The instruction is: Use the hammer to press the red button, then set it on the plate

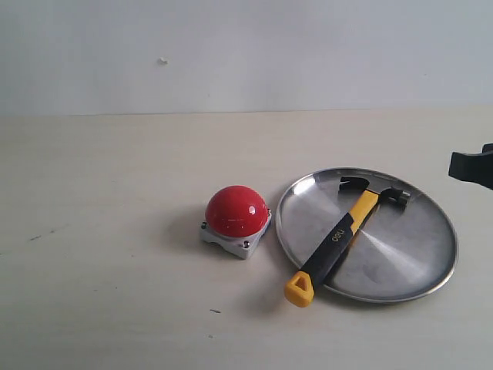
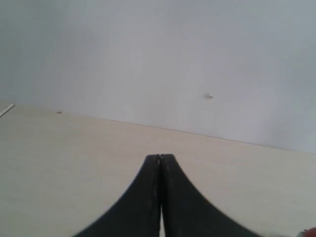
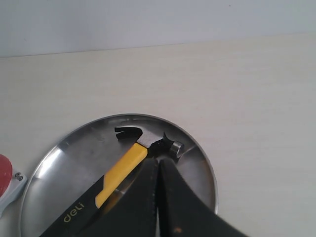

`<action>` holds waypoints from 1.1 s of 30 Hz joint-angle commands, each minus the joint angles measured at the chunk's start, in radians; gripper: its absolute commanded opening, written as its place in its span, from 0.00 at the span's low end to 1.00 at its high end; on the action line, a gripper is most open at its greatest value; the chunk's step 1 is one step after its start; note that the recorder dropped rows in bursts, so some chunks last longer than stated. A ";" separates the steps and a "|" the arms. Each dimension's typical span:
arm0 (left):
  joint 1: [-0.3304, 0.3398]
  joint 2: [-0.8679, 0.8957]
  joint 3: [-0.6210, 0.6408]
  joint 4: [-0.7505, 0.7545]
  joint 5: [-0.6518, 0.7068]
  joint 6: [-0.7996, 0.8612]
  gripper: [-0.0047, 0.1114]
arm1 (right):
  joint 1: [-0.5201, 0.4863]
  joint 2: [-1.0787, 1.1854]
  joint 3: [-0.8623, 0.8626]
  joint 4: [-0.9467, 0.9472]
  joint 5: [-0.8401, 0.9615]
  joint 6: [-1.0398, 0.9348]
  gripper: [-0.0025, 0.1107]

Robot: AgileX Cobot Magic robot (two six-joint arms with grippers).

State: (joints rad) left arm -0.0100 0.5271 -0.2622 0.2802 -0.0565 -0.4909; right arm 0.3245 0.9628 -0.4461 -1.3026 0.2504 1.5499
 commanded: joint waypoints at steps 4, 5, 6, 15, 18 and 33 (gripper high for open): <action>0.058 -0.198 0.152 0.004 0.019 -0.010 0.04 | 0.002 -0.009 0.005 -0.011 -0.006 0.000 0.02; 0.058 -0.218 0.171 0.004 0.019 -0.010 0.04 | 0.002 -0.009 0.005 -0.011 -0.006 0.000 0.02; 0.058 -0.232 0.189 0.004 0.019 -0.010 0.04 | 0.002 -0.009 0.005 -0.011 -0.006 0.000 0.02; 0.060 -0.356 0.262 0.004 0.067 -0.006 0.04 | 0.002 -0.009 0.005 -0.011 -0.006 0.000 0.02; 0.060 -0.401 0.262 0.004 0.113 0.009 0.04 | 0.002 -0.009 0.005 -0.011 -0.006 0.000 0.02; 0.060 -0.527 0.262 0.004 0.356 0.020 0.04 | 0.002 -0.009 0.005 -0.011 -0.006 0.000 0.02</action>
State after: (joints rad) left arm 0.0467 0.0058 -0.0003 0.2840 0.2546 -0.4795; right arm 0.3245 0.9628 -0.4461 -1.3026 0.2486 1.5499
